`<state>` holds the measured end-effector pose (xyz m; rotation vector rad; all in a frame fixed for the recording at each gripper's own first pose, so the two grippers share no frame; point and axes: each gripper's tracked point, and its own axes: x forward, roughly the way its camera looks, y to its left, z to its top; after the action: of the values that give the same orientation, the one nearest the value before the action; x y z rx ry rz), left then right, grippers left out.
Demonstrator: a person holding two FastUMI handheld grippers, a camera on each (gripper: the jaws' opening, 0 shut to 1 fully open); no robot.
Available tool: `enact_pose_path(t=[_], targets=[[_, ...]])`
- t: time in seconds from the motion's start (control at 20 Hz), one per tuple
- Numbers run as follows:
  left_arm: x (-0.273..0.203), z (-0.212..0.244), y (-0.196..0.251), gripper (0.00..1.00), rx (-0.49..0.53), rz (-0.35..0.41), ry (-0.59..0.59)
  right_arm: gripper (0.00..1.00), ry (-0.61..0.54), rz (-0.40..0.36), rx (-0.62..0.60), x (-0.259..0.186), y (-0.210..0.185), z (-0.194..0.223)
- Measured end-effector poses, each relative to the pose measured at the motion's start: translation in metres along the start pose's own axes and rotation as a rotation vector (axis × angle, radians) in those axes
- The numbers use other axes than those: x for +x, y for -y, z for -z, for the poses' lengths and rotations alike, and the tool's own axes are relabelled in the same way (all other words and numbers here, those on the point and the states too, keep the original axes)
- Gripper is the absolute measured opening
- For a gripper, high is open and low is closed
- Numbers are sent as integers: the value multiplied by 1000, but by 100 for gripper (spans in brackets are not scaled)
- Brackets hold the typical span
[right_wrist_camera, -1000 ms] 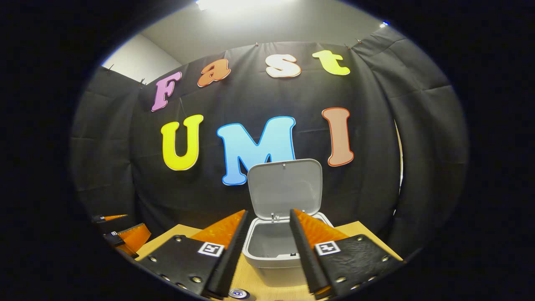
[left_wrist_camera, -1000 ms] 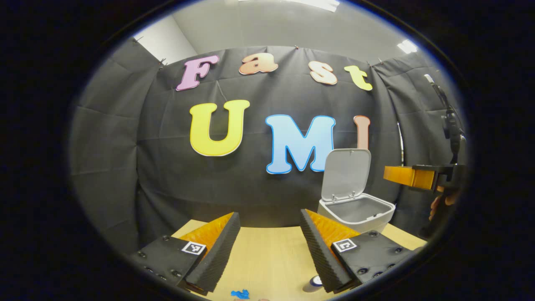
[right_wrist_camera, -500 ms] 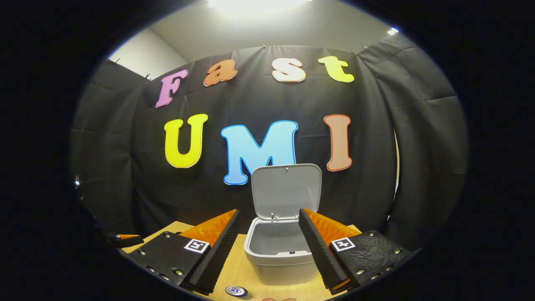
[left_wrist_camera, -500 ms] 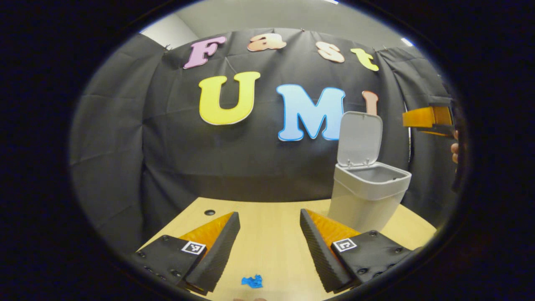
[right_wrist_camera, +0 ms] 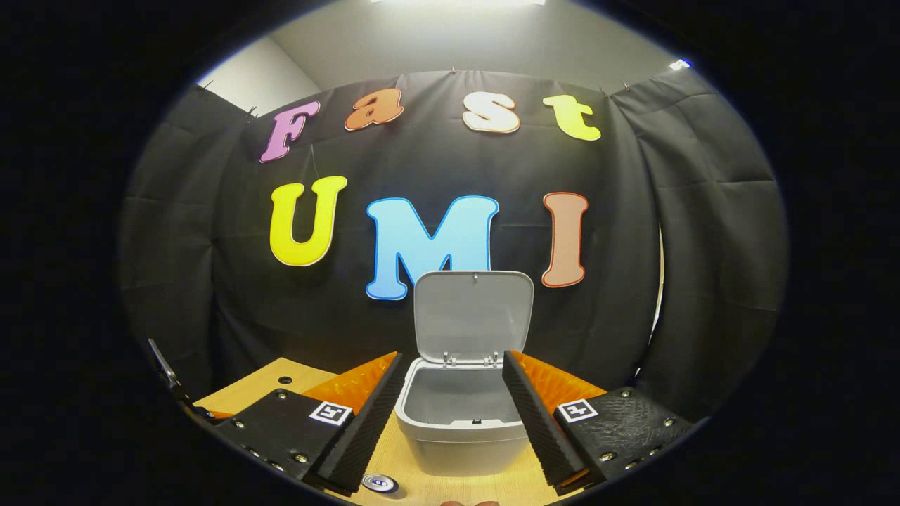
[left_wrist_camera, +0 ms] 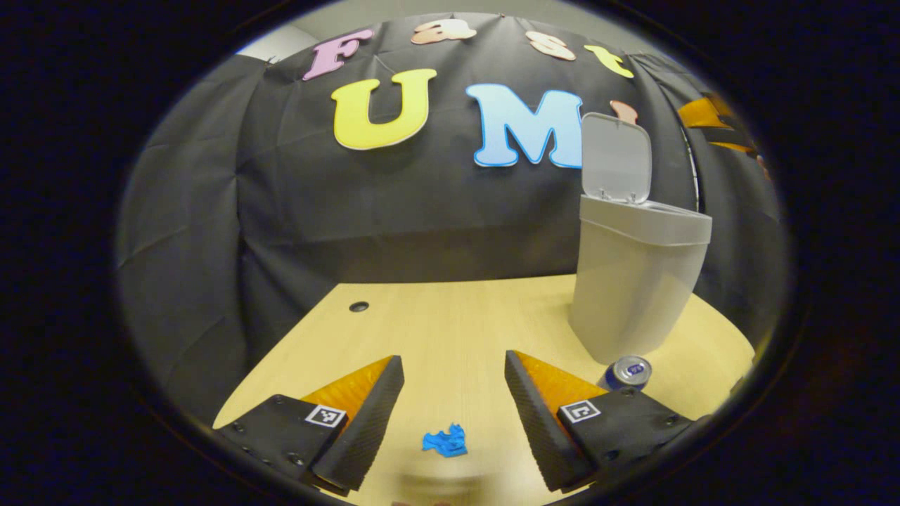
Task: Press the lid of the desktop garbage bin to open it, pick up the crumpled paper on the desktop and throw it into the bin, then pick up the pop can on the desktop and drop it into the bin, and finally close the garbage bin lid.
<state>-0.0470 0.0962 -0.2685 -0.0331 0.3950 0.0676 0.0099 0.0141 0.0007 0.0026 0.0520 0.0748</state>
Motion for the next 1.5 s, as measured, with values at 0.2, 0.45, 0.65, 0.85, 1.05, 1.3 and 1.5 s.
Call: enact_pose_path(t=[0.2,0.45,0.65,0.85,1.05,1.3,1.5], targets=[[11,34,-7,95,-23,-12,-64,91,-15,9,-11,4,0,4],[28,66,-17,98,-54,-8,-139,90,-31,18,-21,8,1,7],[40,88,-25,92,-85,-1,-193,91,-41,29,-41,14,4,8],[47,112,-26,98,-113,26,-256,92,-64,37,-45,18,4,14],[53,130,-28,95,-123,34,-298,95,-74,47,-51,19,7,18],[62,150,-28,95,-128,41,-346,95,-98,67,-41,17,15,25],[64,158,-28,95,-120,41,-372,95,-107,87,-32,16,24,28]])
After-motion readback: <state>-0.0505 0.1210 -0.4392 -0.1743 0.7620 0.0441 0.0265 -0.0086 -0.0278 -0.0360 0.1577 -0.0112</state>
